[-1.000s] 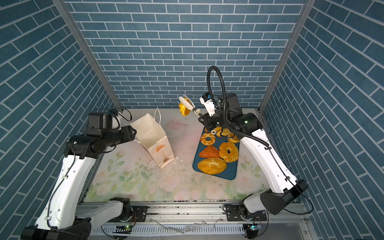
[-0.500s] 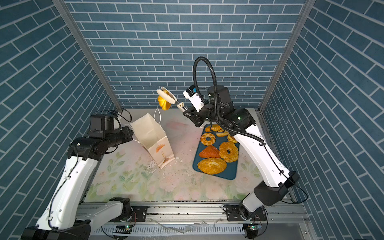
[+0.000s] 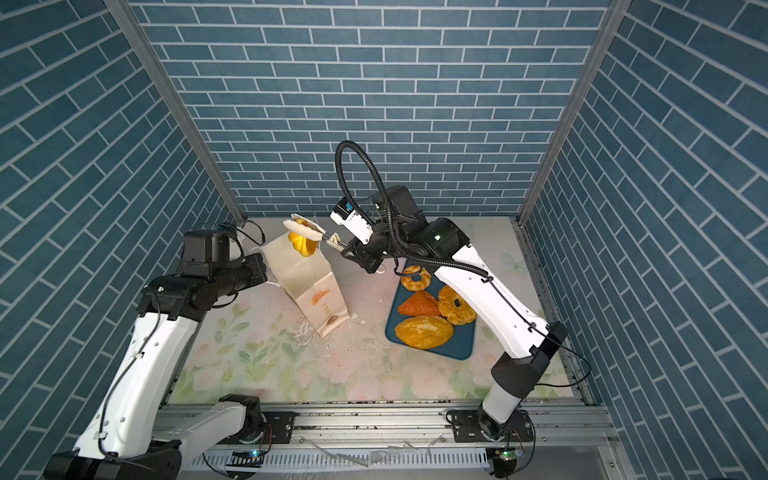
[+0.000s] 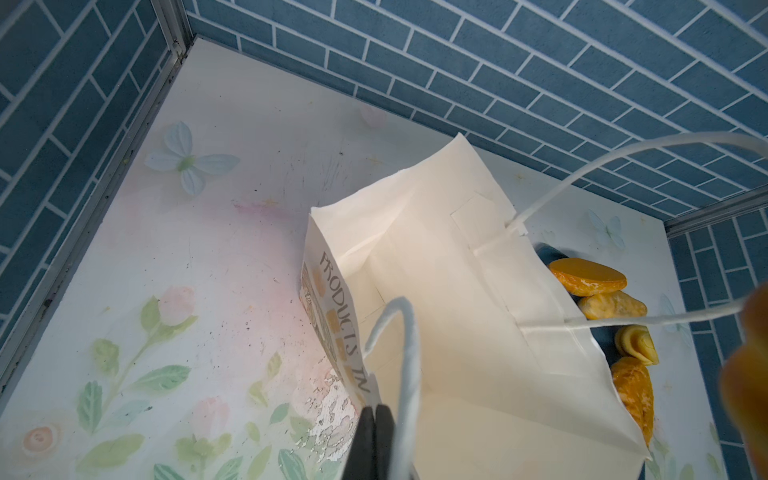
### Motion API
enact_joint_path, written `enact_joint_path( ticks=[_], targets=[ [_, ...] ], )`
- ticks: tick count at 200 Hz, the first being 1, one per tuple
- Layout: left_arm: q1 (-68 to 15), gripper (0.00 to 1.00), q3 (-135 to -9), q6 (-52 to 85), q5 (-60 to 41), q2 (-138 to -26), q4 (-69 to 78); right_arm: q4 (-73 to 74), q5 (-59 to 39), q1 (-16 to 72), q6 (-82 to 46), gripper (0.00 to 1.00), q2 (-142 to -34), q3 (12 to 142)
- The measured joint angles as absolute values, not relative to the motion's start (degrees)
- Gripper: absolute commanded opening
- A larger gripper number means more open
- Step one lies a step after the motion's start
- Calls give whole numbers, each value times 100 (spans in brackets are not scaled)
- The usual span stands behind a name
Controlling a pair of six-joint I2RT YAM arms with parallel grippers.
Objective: Place the fake bread into the paper bag
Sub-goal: 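Lower the bun into the bag opening and open the tongs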
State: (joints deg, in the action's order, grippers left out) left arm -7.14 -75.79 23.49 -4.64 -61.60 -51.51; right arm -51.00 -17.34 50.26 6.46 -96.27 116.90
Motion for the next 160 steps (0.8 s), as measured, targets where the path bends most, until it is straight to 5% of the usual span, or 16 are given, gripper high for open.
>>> enact_joint_path(
  ticks=[97, 160],
  targets=[
    [-714, 0, -7522, 2349, -548, -6160, -5151, -5330, -1170, 5481, 897, 9, -10333, 11996],
    [-714, 0, -7518, 2344, -567, -6160, -5151, -5548, -589, 5572, 1055, 33, -10530, 12005]
  ],
)
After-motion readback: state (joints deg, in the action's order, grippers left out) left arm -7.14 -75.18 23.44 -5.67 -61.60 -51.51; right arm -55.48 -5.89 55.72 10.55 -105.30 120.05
